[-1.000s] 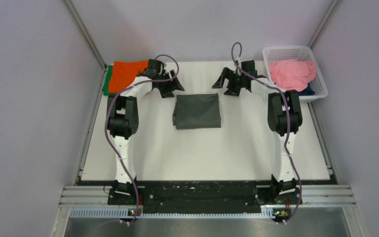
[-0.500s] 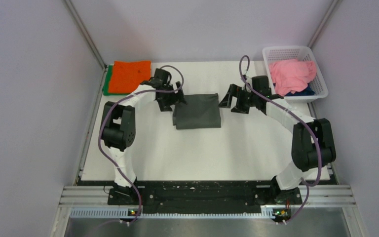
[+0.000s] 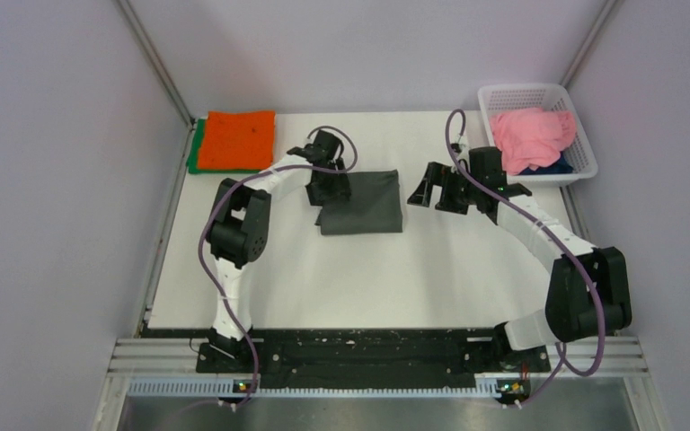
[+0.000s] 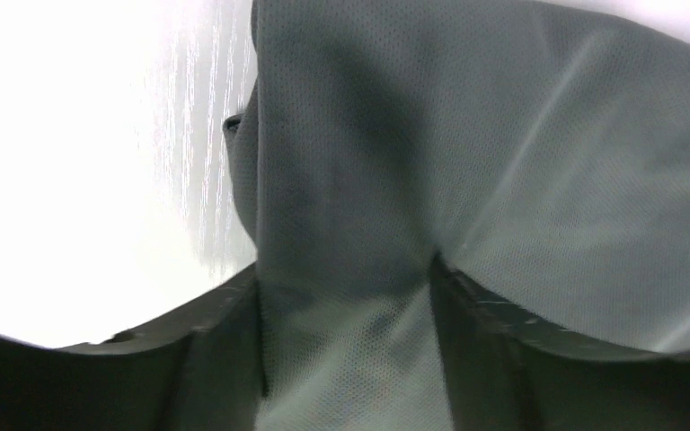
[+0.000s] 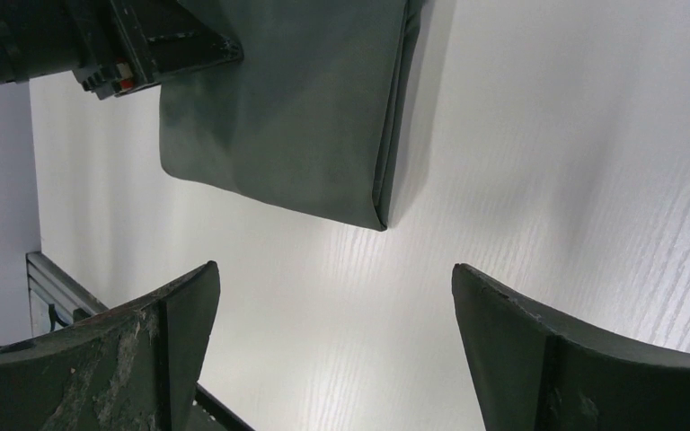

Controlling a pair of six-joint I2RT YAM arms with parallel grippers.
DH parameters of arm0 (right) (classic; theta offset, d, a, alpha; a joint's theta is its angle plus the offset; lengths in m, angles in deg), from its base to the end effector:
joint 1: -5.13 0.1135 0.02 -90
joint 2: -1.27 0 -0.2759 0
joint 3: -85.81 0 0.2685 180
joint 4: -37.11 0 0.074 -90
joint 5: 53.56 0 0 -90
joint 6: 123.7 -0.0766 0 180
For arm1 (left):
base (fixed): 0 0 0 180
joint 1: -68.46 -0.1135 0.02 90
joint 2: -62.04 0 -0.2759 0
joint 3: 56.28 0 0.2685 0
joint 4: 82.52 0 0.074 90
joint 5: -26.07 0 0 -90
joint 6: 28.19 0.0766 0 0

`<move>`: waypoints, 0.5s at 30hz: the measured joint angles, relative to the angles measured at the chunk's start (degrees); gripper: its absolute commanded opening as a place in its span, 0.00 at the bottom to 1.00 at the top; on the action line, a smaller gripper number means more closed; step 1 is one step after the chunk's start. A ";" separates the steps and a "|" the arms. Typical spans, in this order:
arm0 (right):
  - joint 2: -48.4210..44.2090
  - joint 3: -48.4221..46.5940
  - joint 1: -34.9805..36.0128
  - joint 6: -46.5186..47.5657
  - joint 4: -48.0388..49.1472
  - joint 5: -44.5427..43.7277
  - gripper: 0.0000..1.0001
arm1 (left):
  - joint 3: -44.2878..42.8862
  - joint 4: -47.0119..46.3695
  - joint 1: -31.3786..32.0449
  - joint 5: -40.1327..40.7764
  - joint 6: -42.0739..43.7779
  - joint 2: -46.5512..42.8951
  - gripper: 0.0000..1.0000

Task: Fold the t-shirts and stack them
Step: Put the neatly folded tshirt into the corner of the board with the left arm

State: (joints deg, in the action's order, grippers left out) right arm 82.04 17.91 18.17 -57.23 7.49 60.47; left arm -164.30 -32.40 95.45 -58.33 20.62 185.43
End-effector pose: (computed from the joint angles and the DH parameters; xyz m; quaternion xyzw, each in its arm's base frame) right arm 0.3278 0.1079 0.2288 -0.0017 0.8991 0.3045 0.3143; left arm 0.4428 -0.2171 0.1360 -0.1309 0.9673 -0.0793 0.2023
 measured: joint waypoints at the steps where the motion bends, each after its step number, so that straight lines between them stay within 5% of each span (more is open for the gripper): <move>1: -0.42 0.26 -0.02 0.15 -0.11 -0.28 0.99 | -1.40 1.38 0.74 1.81 -1.09 0.87 0.29; 4: -1.60 1.33 -0.02 0.85 -0.87 -1.33 0.99 | -5.20 3.48 2.82 5.09 -4.35 3.30 0.01; 15: -1.79 1.70 -0.37 3.63 -3.15 -4.26 0.99 | -13.92 11.43 5.20 17.70 -2.95 7.76 0.00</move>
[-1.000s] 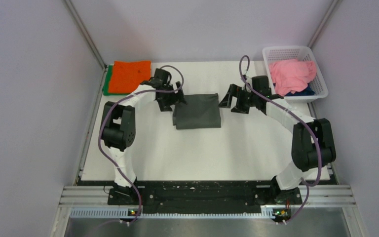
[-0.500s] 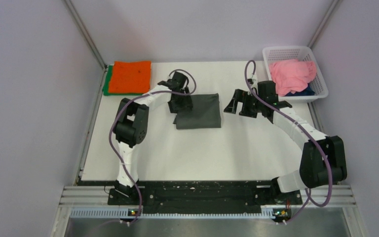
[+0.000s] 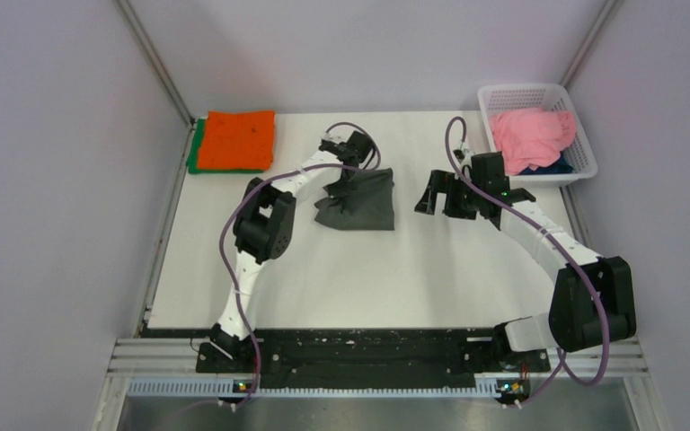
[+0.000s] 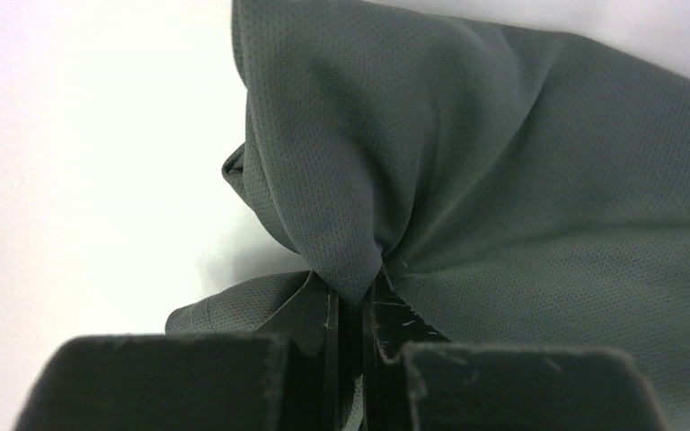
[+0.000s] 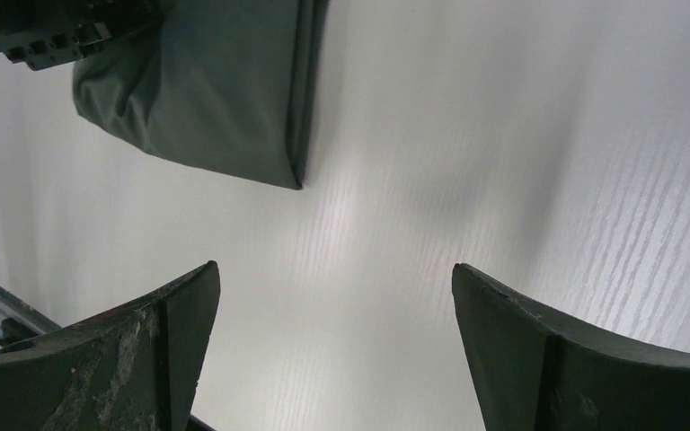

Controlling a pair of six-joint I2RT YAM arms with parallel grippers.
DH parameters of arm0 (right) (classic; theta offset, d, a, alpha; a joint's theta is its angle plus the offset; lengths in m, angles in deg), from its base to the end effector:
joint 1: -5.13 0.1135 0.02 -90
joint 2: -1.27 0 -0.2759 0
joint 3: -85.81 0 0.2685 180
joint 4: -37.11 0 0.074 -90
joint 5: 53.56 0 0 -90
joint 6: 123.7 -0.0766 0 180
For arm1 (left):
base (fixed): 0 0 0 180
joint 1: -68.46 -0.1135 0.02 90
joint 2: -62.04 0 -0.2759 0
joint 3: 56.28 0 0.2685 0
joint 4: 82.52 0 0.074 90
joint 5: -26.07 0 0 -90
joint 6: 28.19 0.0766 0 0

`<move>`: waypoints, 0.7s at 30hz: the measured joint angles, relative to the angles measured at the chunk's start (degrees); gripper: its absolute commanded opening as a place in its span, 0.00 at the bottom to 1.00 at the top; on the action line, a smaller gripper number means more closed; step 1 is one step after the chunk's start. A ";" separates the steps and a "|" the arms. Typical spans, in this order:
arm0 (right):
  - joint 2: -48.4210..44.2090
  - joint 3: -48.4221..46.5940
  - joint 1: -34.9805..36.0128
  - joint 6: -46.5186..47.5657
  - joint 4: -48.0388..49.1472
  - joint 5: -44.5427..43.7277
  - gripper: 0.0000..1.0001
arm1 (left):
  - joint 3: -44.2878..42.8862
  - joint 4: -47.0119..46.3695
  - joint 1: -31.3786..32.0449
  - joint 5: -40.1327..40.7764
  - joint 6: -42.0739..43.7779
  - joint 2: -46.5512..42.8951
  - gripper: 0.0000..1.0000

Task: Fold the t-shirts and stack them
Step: Put the neatly folded tshirt into the corner of the board with the left arm

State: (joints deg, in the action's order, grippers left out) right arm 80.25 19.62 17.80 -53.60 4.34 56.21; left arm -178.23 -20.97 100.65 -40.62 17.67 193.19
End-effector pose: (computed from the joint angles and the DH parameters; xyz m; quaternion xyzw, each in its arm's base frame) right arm 0.3176 0.0980 0.2206 -0.0073 0.9143 0.2570 0.3130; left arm 0.4513 -0.2483 0.1420 -0.1341 0.9568 0.0554 0.2518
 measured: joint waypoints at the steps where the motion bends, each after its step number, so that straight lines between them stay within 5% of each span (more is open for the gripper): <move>1: 0.00 0.00 -0.11 0.33 -0.04 -0.35 0.99 | 0.00 0.61 -0.20 2.34 1.66 0.00 0.00; 13: 0.00 0.00 -0.59 1.31 -0.15 -2.49 0.99 | 0.00 -6.32 -8.24 22.97 32.70 -0.20 0.00; 21: 0.00 0.00 -0.94 1.33 -0.15 -4.48 0.99 | -6.80 -15.19 -13.42 28.09 51.60 0.02 0.00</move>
State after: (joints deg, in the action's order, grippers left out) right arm 80.25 19.62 16.86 -52.27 4.19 51.73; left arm -185.03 -36.16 87.23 -12.54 69.27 193.21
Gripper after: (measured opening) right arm 0.986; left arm 0.072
